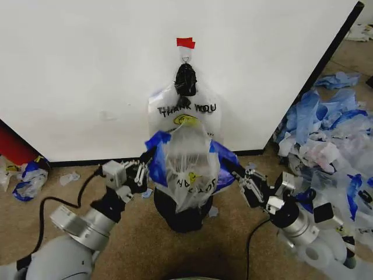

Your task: Pick up the garbage bag from the wall and place it over the trash bin.

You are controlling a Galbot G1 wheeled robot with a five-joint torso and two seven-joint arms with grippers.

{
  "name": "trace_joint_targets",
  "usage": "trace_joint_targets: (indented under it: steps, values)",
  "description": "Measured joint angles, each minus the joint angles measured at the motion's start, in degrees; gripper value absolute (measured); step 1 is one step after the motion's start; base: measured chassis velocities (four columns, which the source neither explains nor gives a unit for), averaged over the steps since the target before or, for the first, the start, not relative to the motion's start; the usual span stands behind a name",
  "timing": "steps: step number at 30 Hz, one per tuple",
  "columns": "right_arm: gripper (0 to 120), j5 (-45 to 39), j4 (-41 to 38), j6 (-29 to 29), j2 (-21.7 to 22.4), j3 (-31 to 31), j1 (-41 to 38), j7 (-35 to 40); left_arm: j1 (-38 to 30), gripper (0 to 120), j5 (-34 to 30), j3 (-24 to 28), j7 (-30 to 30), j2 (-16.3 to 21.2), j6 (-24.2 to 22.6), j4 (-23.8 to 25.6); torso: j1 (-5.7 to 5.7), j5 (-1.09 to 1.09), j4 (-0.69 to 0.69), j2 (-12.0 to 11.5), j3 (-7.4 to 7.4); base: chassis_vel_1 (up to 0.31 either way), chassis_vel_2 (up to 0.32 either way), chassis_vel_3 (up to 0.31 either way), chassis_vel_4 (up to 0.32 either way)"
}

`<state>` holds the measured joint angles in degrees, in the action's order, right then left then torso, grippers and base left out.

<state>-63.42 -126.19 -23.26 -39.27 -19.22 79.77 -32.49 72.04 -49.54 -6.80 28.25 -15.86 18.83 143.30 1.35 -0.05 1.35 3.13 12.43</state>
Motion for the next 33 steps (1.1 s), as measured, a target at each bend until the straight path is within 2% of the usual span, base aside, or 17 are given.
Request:
trace_joint_targets:
  steps: [9,14,17,24,27,33]
  values:
    - [0,-0.2,-2.1,0.6,0.0,0.7,0.2,1.4,-4.6,0,-4.6,0.5,1.8,4.2,-1.5,0.2,0.0,-0.02,0.0,0.0,0.0,0.0,0.0,0.0,0.0]
    - [0,1.0,-2.6,1.2,-0.6,2.4,0.4,1.5,-5.9,0,-5.4,1.3,2.0,4.8,-1.6,0.1,0.0,-0.02,0.0,0.0,0.0,0.0,0.0,0.0,0.0]
    - [0,1.7,-2.5,1.5,-0.7,3.3,0.6,1.5,-4.8,0,-5.1,1.4,2.0,4.1,-1.6,0.1,0.0,-0.02,0.0,0.0,0.0,0.0,0.0,0.0,0.0]
    - [0,3.5,1.6,1.6,-2.2,6.3,-0.4,1.4,2.2,0,-0.6,1.9,0.4,-0.6,-1.3,-0.2,0.0,-0.01,0.0,0.0,0.0,0.0,0.0,0.0,0.0]
    - [0,3.6,3.9,1.5,-3.0,7.7,-1.9,1.7,4.2,0,1.2,2.4,-0.6,-3.0,-0.7,-2.0,0.0,-0.04,-0.01,0.0,0.0,0.0,0.0,0.0,0.0]
    - [0,4.0,6.6,1.2,-4.6,9.9,-3.0,1.9,4.8,0,2.6,3.2,-1.5,-5.1,0.2,-5.3,0.0,-0.02,0.01,0.0,0.0,0.0,0.0,0.0,0.0]
